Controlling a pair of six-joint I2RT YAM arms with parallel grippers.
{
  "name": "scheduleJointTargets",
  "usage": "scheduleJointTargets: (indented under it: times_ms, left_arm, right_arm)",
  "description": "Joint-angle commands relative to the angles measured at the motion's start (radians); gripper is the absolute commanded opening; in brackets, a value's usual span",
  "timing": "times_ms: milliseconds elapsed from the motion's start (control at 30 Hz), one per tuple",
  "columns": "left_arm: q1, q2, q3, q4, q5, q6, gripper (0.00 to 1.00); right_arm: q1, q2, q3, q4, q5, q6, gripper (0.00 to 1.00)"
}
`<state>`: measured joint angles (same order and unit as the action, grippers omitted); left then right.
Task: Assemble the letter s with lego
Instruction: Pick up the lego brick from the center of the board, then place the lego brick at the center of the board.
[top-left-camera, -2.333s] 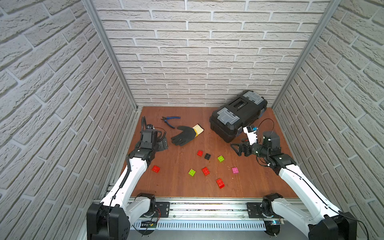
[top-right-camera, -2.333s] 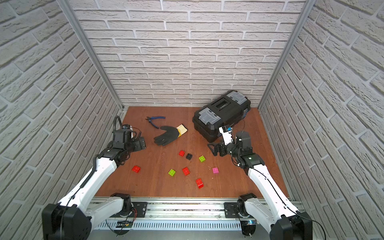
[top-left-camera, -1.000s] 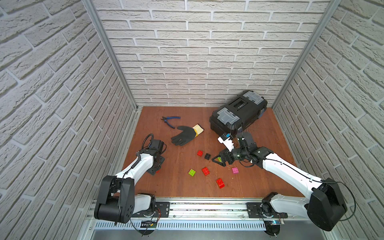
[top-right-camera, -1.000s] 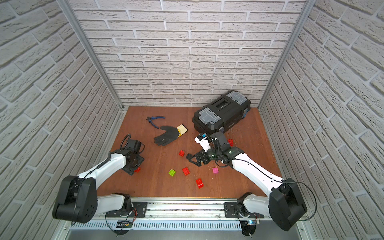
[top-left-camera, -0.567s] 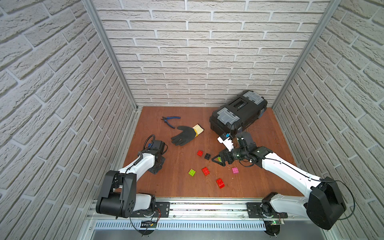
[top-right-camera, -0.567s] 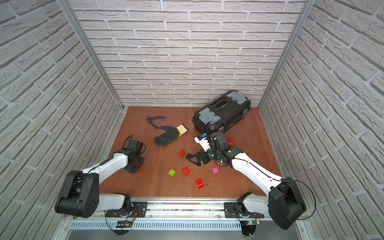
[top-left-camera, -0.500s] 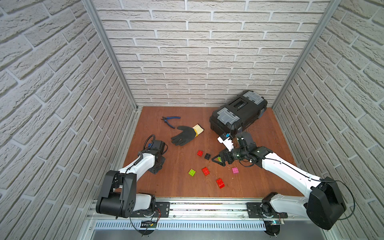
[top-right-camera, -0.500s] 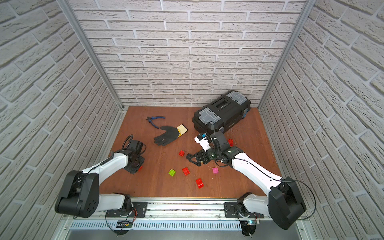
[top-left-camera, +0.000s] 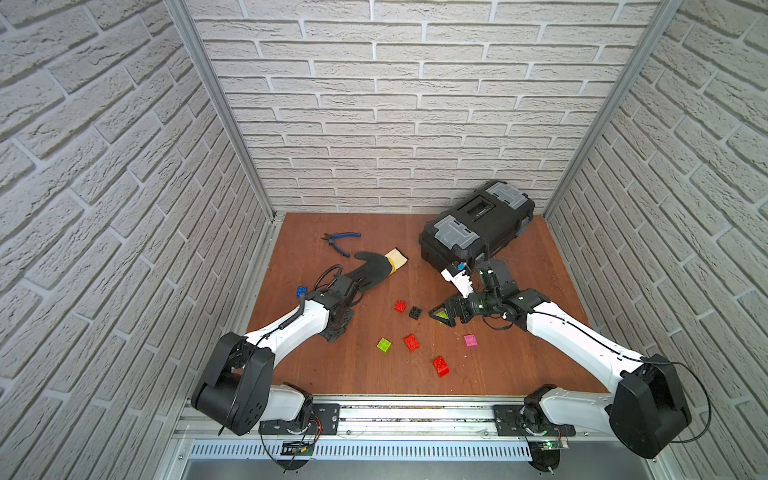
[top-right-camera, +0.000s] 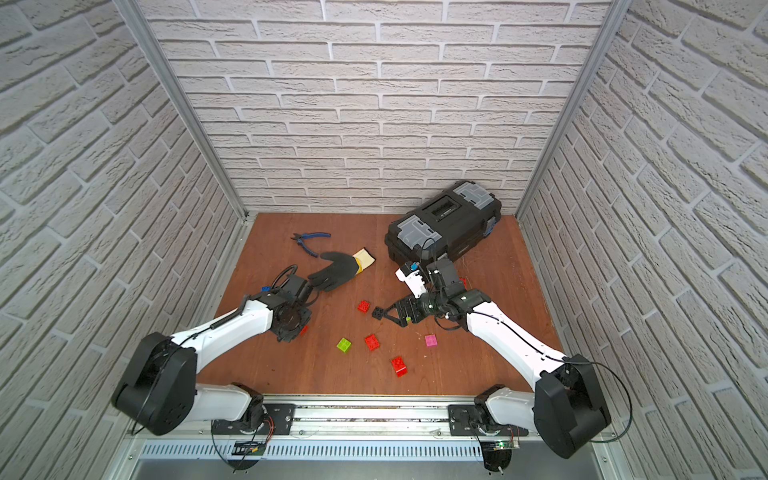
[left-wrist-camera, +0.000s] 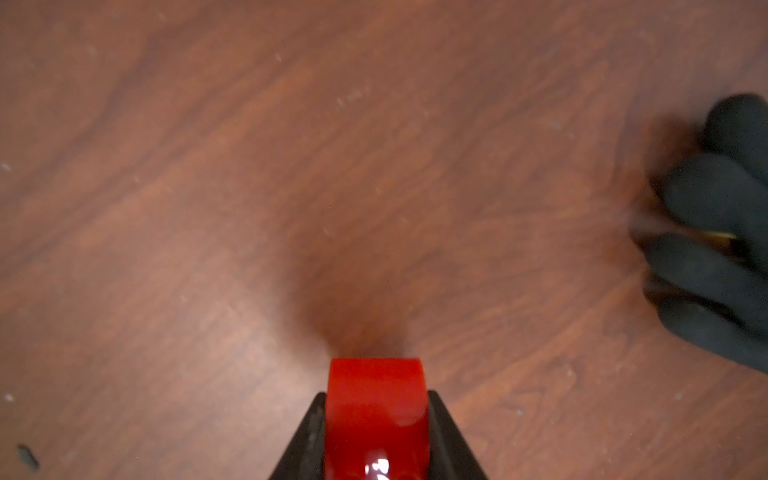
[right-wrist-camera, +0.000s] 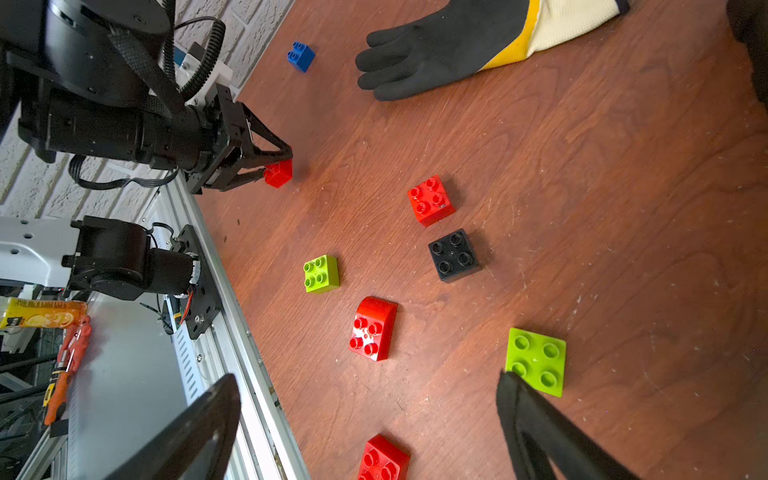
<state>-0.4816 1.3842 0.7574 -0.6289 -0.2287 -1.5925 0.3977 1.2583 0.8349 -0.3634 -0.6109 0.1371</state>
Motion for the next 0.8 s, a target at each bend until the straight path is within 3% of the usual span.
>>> scheduleJointTargets:
  times_ms: [0,367,767]
  left_arm:
    - [-0.054,0.062,0.052,-0.040,-0.038,-0.122,0.28]
    - [-0.170,0.279,0.235,-0.044,-0.060,-0.244,0.29]
    - [-0.198,0.406,0.326,-0.037,-0.064,-0.291,0.30]
  right_arm:
    - [-0.022,0.013,0.023,0.005,-0.052,-0.029,0.97]
    - [-0.053,0.030,0.014,0.019,-0.123,-0.043,0.96]
    - [-0.056,0.028,-0.006,0.047,-0.146,-0.034,0.96]
